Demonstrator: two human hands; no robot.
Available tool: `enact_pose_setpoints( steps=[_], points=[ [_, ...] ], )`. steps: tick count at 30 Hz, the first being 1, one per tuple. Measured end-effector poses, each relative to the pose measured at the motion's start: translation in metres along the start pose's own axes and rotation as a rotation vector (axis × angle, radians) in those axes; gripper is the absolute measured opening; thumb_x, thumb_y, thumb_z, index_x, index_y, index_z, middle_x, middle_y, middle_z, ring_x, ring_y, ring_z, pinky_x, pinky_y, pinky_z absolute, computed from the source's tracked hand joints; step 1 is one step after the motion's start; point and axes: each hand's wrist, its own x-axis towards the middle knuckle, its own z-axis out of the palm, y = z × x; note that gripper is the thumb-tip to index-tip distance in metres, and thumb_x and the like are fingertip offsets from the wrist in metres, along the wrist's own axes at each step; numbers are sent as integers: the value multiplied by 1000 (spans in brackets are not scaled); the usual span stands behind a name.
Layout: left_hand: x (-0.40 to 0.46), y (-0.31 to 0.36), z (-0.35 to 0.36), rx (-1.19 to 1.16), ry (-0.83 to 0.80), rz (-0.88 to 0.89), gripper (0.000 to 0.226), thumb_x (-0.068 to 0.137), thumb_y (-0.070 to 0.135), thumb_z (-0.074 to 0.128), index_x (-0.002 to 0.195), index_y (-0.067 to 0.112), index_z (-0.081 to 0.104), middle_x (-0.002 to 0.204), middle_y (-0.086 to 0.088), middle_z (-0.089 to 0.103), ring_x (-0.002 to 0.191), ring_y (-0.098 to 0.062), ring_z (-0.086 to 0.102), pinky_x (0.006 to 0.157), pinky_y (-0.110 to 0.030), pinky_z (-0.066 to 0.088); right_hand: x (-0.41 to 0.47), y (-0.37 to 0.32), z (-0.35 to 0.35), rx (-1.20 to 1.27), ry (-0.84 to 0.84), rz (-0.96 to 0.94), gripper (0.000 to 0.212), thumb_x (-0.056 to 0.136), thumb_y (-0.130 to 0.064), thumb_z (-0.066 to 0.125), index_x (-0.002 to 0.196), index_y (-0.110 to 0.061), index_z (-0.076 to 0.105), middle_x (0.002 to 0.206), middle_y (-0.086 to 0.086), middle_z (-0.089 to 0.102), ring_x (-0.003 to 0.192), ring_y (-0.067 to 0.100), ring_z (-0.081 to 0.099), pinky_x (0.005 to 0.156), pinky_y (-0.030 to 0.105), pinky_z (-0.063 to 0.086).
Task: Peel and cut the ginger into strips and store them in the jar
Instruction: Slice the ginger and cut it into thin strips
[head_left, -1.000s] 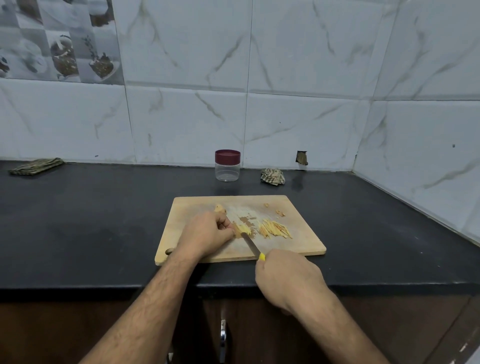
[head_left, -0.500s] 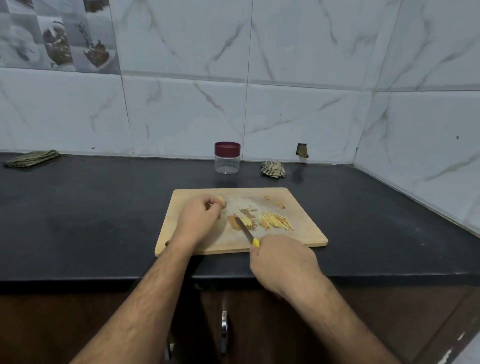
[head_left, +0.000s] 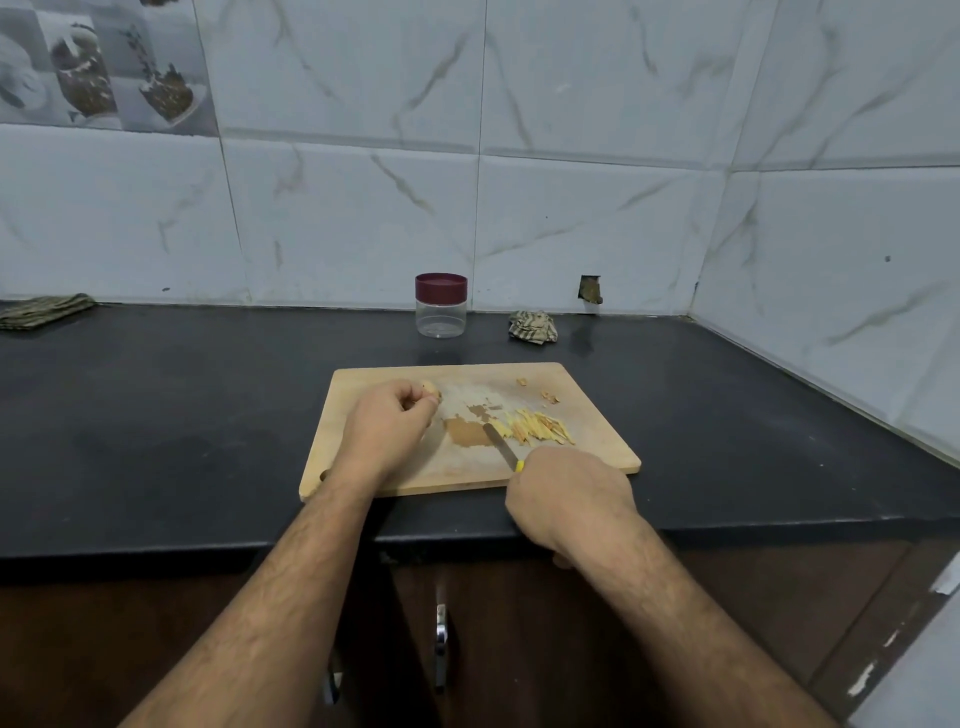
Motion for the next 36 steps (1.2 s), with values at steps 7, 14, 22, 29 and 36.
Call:
enact_pose_setpoints(
  steps=[7,14,22,29,36],
  points=[
    [0,0,-1,7,-20,-2,28,91,27,60,66,15,62,77,1,70,70,-16,59,68,-31,46,-4,4,-5,27,12,-7,14,96,-21,40,87,-16,49,84,1,55,81,25,64,70,33,50],
    [-5,7,-1,56,-29,2,26,93,26,59,67,19,63,68,12,61,64,-6,52,60,-26,38,7,0,-5,-2,2,3,13,92,-17,41,94,-16,54,88,4,57,84,26,64,74,34,51],
    [-6,5,-1,48,-19,13,30,93,25,59,64,20,61,64,11,60,63,-6,53,59,-26,37,8,10,-4,25,59,-5,15,93,-16,40,89,-17,54,89,3,58,84,26,63,72,32,51],
    [0,2,0,-5,24,-35,13,91,25,61,78,25,64,81,12,68,79,-8,62,70,-28,44,16,7,-7,81,147,-22,18,96,-21,40,88,-15,56,92,2,59,86,25,57,71,31,42],
    [2,7,-11,-39,173,-58,18,95,13,54,108,20,64,85,10,60,85,-8,57,77,-24,39,40,-9,-4,242,115,-108,28,97,-32,39,101,-16,62,97,3,65,93,25,62,71,33,42]
  ],
)
